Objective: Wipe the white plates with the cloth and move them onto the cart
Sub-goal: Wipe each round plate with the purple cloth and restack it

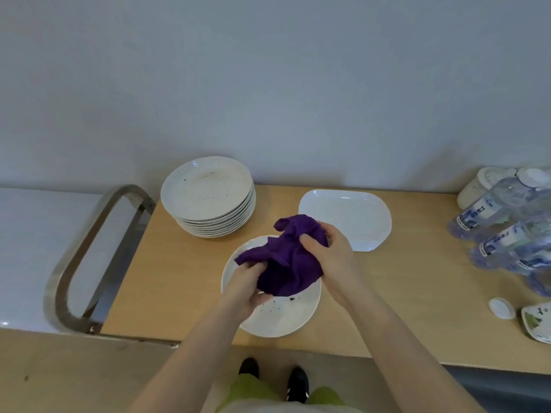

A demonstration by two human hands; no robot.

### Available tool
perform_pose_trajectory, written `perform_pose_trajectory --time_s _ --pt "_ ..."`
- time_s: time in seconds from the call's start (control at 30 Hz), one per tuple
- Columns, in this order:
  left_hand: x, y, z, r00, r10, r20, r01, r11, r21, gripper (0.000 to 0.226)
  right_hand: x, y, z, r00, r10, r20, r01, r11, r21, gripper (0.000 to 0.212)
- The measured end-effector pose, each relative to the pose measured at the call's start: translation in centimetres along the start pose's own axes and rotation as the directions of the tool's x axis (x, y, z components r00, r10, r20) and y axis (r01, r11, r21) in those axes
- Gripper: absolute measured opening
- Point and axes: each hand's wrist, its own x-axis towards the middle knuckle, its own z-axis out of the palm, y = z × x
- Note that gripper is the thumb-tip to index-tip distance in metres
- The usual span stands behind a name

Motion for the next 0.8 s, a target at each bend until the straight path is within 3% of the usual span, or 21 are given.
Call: perform_pose_trajectory --time_s 0.13,0.23,0.33,0.4,0.53,0.57,0.63,0.67,0.73,0.8 --pt "-0.4 -1.3 -0.9 0.990 -0.006 -0.142 0.051 0.946 0.319 0.027 0.3 1.6 0.3 0.995 0.033 -0.090 -0.024 0.994 0.106 0.019" --pt "-0.7 -1.9 -3.0 0.948 0.226 -0.222 -0.002 0.704 0.710 0.031 0.5 2.2 0.9 0.987 0.012 -0.161 0.005 0.994 0.107 0.020" --pt "-0.7 -2.2 -5.7 0.837 0.469 -0.283 -0.027 0.551 0.834 0.037 0.7 3.3 2.1 0.979 0.007 -0.202 0.003 0.999 0.047 0.025" --pt "-0.1 -1.9 -6.8 0.832 0.440 -0.339 0.023 0.582 0.813 0.045 0.8 4.7 3.4 0.986 0.017 -0.168 -0.024 0.999 -0.044 0.028" --pt "1.1 -1.0 -7.6 0.930 0.217 -0.296 0.074 0.678 0.731 0.033 0.4 8.8 6.3 0.998 0.034 -0.055 -0.051 0.937 -0.345 0.017" --pt "1.2 -0.9 -7.6 0.948 0.189 -0.255 0.063 0.675 0.735 0.025 0.4 9.8 6.8 0.997 -0.012 -0.079 -0.030 0.857 -0.515 0.018" --pt "1.1 -0.8 -7.7 0.972 0.150 -0.183 0.035 0.675 0.737 0.017 0.2 11.6 7.9 0.986 -0.133 -0.104 -0.006 0.585 -0.811 0.045" --pt "1.0 -0.8 -7.7 0.978 0.140 -0.156 0.019 0.684 0.730 0.018 0.1 12.2 8.4 0.979 -0.164 -0.121 -0.026 0.487 -0.873 0.059" --pt "0.9 -0.8 -8.0 0.983 0.139 -0.123 -0.012 0.710 0.704 0.021 0.5 12.7 9.2 0.972 -0.154 -0.177 -0.082 0.483 -0.872 0.071" --pt "0.9 -0.7 -8.4 0.986 0.141 -0.092 -0.039 0.725 0.688 0.023 1.2 12.5 9.8 0.967 -0.118 -0.227 -0.112 0.601 -0.791 0.068"
